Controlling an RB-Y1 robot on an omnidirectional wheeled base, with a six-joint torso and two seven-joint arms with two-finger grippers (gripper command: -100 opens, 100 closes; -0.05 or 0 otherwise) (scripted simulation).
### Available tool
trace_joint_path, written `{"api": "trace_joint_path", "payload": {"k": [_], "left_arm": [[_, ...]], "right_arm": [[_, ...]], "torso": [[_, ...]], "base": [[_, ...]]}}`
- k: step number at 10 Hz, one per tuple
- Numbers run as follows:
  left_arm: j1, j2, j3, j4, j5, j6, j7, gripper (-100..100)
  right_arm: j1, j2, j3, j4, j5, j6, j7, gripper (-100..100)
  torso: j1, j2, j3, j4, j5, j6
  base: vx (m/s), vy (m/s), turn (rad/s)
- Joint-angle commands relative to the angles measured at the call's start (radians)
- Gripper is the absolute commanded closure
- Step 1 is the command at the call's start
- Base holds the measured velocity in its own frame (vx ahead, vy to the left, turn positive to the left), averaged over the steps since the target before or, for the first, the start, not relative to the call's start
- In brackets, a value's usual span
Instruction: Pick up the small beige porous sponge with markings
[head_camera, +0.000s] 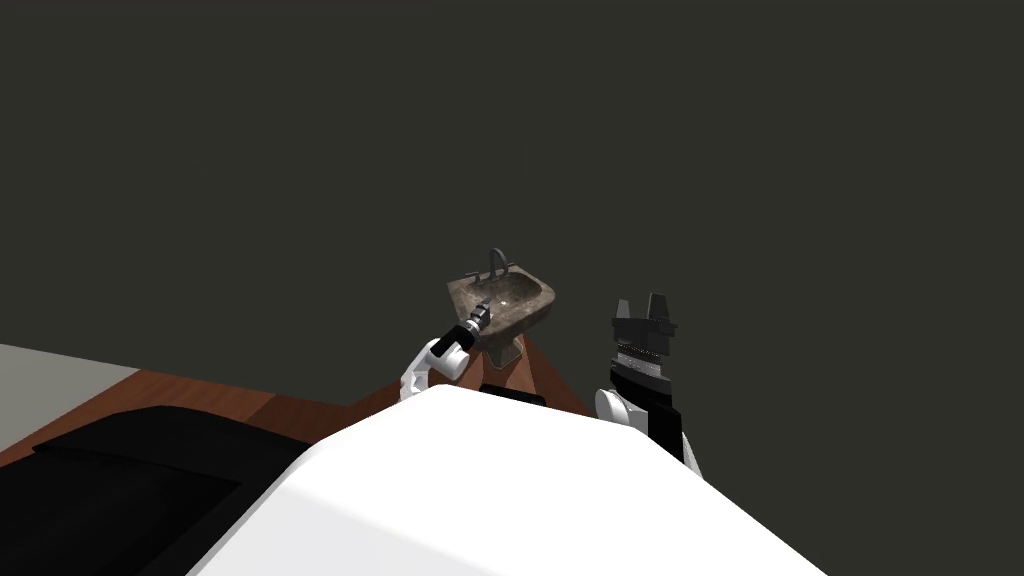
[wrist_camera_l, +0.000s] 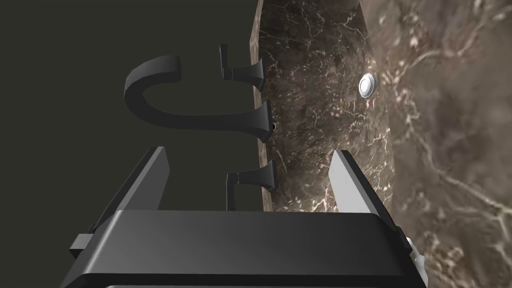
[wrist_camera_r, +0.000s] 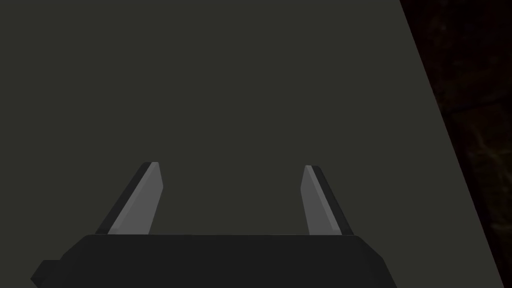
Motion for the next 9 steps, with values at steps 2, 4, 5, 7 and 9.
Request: {"api": "trace_joint_path", "payload": {"k": [2, 4, 5, 7, 9], "left_arm": [[-0.036, 0.003, -0.018, 0.006, 0.009, 0.070, 0.010, -100], [-0.036, 0.003, -0.018, 0.006, 0.009, 0.120, 0.010, -100], [-0.073, 0.003, -0.034, 0.014, 0.016, 0.151, 0.018, -100], [-0.073, 0.003, -0.034, 0.014, 0.016, 0.201, 0.018, -100], [-0.112, 0.003, -0.051, 0.022, 0.022, 0.258, 0.024, -100]], "right_arm": [[0.000, 0.000, 0.000, 0.000, 0.000, 0.000, 0.000, 0], [0.000, 0.000, 0.000, 0.000, 0.000, 0.000, 0.000, 0], [0.000, 0.000, 0.000, 0.000, 0.000, 0.000, 0.000, 0], [0.000, 0.000, 0.000, 0.000, 0.000, 0.000, 0.000, 0], [0.000, 0.000, 0.000, 0.000, 0.000, 0.000, 0.000, 0]], "torso": [[0.001, 0.000, 0.000, 0.000, 0.000, 0.000], [0.000, 0.000, 0.000, 0.000, 0.000, 0.000], [0.001, 0.000, 0.000, 0.000, 0.000, 0.000], [0.001, 0.000, 0.000, 0.000, 0.000, 0.000], [0.002, 0.001, 0.000, 0.000, 0.000, 0.000]], "base": [[0.000, -0.012, 0.039], [0.000, -0.012, 0.012], [-0.003, -0.008, 0.082], [-0.001, -0.005, 0.018], [-0.006, 0.002, 0.065]]}}
